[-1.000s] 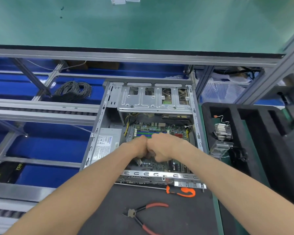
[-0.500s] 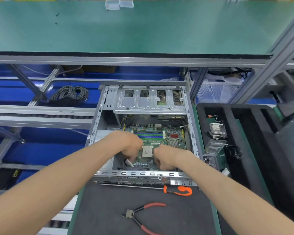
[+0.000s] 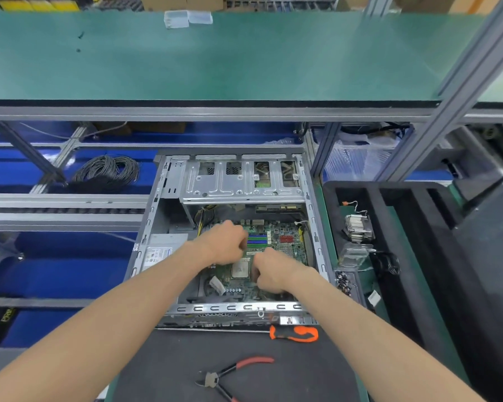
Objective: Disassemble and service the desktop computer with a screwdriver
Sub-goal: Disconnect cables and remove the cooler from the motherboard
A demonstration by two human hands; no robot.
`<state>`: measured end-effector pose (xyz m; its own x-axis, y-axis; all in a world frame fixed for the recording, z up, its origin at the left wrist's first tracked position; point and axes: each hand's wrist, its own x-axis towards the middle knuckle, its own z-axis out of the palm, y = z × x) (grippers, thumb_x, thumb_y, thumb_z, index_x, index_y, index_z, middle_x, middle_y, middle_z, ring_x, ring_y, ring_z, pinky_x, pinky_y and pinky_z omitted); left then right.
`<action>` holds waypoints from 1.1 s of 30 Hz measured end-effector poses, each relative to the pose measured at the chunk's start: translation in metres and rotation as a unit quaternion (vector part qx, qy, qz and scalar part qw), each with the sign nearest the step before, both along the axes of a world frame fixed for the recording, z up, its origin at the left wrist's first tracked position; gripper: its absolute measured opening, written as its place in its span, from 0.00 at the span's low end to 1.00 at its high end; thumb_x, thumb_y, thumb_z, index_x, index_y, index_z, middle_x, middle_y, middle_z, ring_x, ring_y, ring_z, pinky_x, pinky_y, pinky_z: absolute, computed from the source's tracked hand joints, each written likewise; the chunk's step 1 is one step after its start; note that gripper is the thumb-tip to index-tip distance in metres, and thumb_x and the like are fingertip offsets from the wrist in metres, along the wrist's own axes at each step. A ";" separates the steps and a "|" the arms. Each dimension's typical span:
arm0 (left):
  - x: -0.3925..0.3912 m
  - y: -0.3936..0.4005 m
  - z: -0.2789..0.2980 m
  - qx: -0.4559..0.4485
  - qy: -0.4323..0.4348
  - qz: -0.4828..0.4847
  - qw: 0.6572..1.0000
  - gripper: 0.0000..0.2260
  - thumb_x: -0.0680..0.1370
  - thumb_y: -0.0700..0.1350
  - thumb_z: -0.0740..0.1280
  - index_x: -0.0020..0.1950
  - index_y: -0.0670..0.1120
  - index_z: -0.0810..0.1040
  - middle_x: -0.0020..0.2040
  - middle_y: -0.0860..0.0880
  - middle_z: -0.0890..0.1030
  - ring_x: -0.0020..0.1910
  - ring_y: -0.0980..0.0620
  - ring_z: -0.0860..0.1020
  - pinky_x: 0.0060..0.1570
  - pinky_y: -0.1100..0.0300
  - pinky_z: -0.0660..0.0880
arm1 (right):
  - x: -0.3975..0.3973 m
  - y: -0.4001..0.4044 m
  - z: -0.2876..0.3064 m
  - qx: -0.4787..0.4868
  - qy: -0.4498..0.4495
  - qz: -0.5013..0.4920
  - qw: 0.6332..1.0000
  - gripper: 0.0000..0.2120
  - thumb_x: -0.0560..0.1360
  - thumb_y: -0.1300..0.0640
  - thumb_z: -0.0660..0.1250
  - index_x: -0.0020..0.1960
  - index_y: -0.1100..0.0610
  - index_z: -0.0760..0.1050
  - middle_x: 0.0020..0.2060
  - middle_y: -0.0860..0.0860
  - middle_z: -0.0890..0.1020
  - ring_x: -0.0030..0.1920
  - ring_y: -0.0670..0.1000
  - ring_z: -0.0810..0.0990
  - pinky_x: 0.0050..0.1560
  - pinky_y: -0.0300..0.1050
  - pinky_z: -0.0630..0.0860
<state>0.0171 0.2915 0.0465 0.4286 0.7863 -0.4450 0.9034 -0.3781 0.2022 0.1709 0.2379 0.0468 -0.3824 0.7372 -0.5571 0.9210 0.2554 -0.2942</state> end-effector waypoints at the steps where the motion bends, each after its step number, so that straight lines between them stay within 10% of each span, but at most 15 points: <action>1: 0.001 0.003 -0.004 0.021 -0.022 0.012 0.999 0.11 0.76 0.41 0.65 0.56 0.49 0.80 0.53 0.46 0.81 0.53 0.44 0.80 0.52 0.51 0.78 | -0.001 0.001 -0.001 0.016 -0.003 -0.005 1.000 0.13 0.74 0.64 0.63 0.56 0.60 0.81 0.50 0.57 0.79 0.46 0.59 0.79 0.50 0.54 0.82; 9: 0.007 0.024 -0.033 0.065 -0.050 0.078 0.994 0.22 0.81 0.46 0.62 0.74 0.42 0.68 0.62 0.38 0.76 0.61 0.38 0.75 0.59 0.47 0.74 | 0.000 0.004 -0.001 0.096 -0.052 -0.055 0.992 0.10 0.76 0.58 0.66 0.56 0.60 0.74 0.55 0.58 0.77 0.55 0.60 0.78 0.49 0.54 0.77; 15: 0.048 0.043 -0.039 -0.004 -0.078 0.033 0.996 0.14 0.83 0.56 0.60 0.50 0.45 0.72 0.52 0.41 0.80 0.47 0.45 0.74 0.47 0.52 0.73 | 0.004 0.006 -0.012 0.103 -0.089 -0.079 0.988 0.27 0.75 0.54 0.68 0.70 0.64 0.70 0.75 0.59 0.62 0.73 0.59 0.62 0.66 0.60 0.71; 24: 0.080 0.061 -0.063 -0.046 -0.113 0.100 0.987 0.22 0.82 0.64 0.57 0.59 0.48 0.78 0.57 0.42 0.82 0.56 0.44 0.79 0.47 0.56 0.72 | 0.004 0.009 -0.017 0.101 -0.096 -0.118 0.983 0.32 0.76 0.51 0.69 0.73 0.67 0.64 0.69 0.61 0.66 0.70 0.61 0.66 0.61 0.59 0.74; 30: 0.084 0.064 -0.070 -0.052 -0.126 0.052 0.989 0.21 0.84 0.61 0.53 0.72 0.54 0.71 0.66 0.44 0.79 0.61 0.45 0.78 0.47 0.56 0.71 | 0.003 0.010 -0.006 0.156 -0.079 -0.159 0.972 0.07 0.75 0.58 0.67 0.51 0.59 0.77 0.51 0.59 0.80 0.52 0.61 0.81 0.40 0.50 0.71; 33: 0.093 0.066 -0.076 -0.052 -0.146 0.041 0.987 0.20 0.84 0.60 0.54 0.74 0.56 0.69 0.66 0.44 0.79 0.60 0.45 0.78 0.47 0.57 0.71 | 0.004 0.010 -0.010 0.122 -0.087 -0.170 0.974 0.14 0.75 0.56 0.68 0.58 0.61 0.77 0.58 0.61 0.78 0.56 0.62 0.79 0.45 0.52 0.74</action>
